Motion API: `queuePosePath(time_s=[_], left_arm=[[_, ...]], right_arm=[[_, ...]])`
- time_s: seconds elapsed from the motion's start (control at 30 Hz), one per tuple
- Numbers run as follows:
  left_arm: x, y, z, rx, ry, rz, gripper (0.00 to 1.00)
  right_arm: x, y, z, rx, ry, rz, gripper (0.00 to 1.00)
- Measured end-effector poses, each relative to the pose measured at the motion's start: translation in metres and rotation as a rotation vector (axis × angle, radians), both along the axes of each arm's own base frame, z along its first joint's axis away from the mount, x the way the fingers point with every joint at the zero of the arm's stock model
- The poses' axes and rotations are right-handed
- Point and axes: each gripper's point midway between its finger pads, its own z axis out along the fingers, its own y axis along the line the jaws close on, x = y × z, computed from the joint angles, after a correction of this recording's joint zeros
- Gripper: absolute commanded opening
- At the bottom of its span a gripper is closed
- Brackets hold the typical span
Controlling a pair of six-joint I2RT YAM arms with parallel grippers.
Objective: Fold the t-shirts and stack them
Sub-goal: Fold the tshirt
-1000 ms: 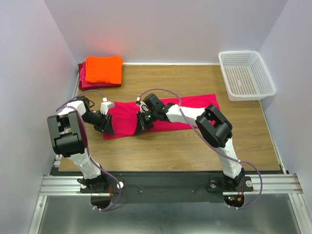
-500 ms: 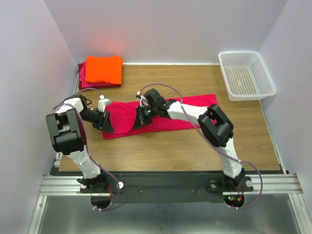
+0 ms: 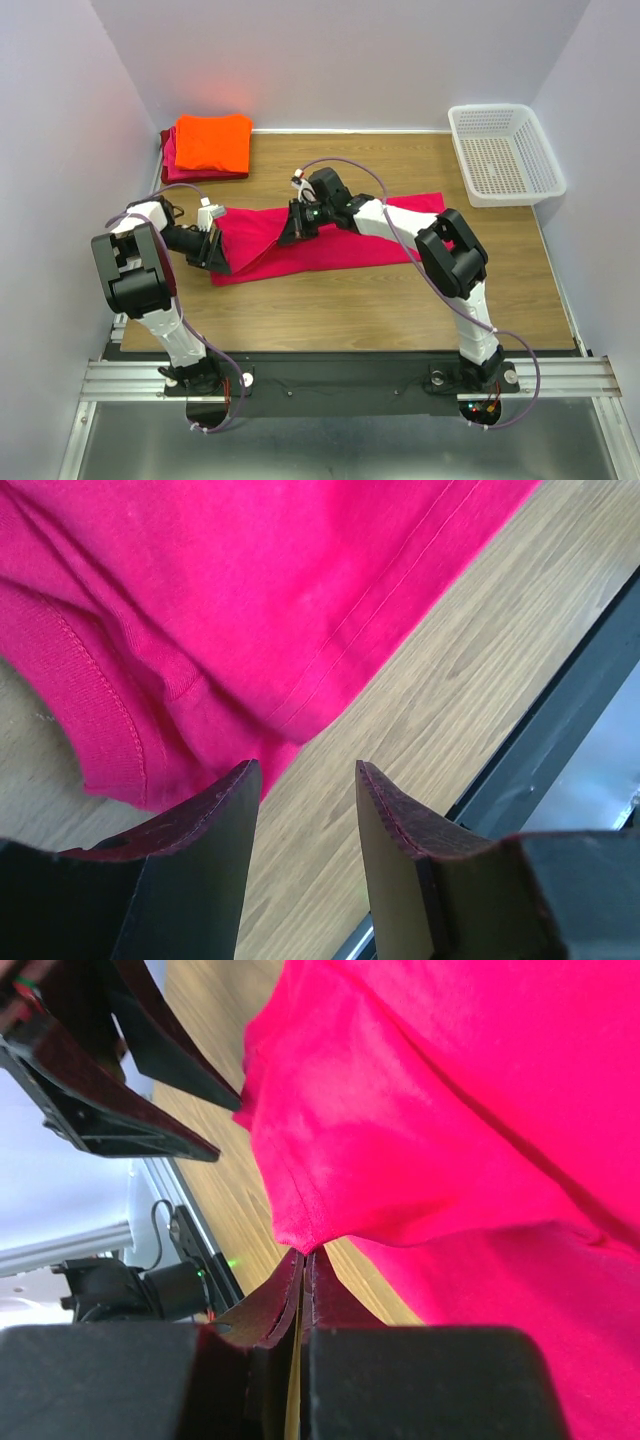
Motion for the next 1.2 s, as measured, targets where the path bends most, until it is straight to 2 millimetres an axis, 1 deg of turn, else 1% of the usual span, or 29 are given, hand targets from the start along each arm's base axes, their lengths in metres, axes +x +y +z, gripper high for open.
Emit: queuePosePath(time_s=[0.13,0.17,0.3,0.47,0.73,0.9,1.03,1.2], left_arm=[[0.0,0.001,0.0,-0.001,0.003,0.004,0.54],[0.0,0.001,0.0,-0.002,0.005,0.004,0.57],[-0.002,-0.001,-0.005,-0.016,0.027,0.005,0.57],[-0.002,-0.002,-0.006,-0.026,0.031,-0.002,0.51],[-0.002,-0.002,-0.006,-0.028,0.011,-0.022,0.49],[-0.001,-0.001,-0.006,-0.025,0.003,-0.025,0.49],[0.001,0.0,-0.006,-0.02,-0.005,-0.026,0.49],[0.004,0.002,-0.008,-0.004,-0.014,-0.023,0.48]], right_arm=[[0.006,-0.001,0.005,0.018,-0.007,-0.015,0.0],[0.006,0.0,0.006,0.02,-0.007,-0.015,0.01],[0.006,0.0,0.006,0.021,0.0,-0.018,0.01],[0.006,0.0,0.006,0.023,0.003,-0.019,0.01],[0.008,-0.001,0.007,0.025,0.004,-0.025,0.01],[0.014,-0.005,0.007,0.028,0.002,-0.037,0.01],[0.025,-0.013,0.007,0.028,-0.005,-0.055,0.01],[0.033,-0.02,0.007,0.028,-0.016,-0.065,0.01]])
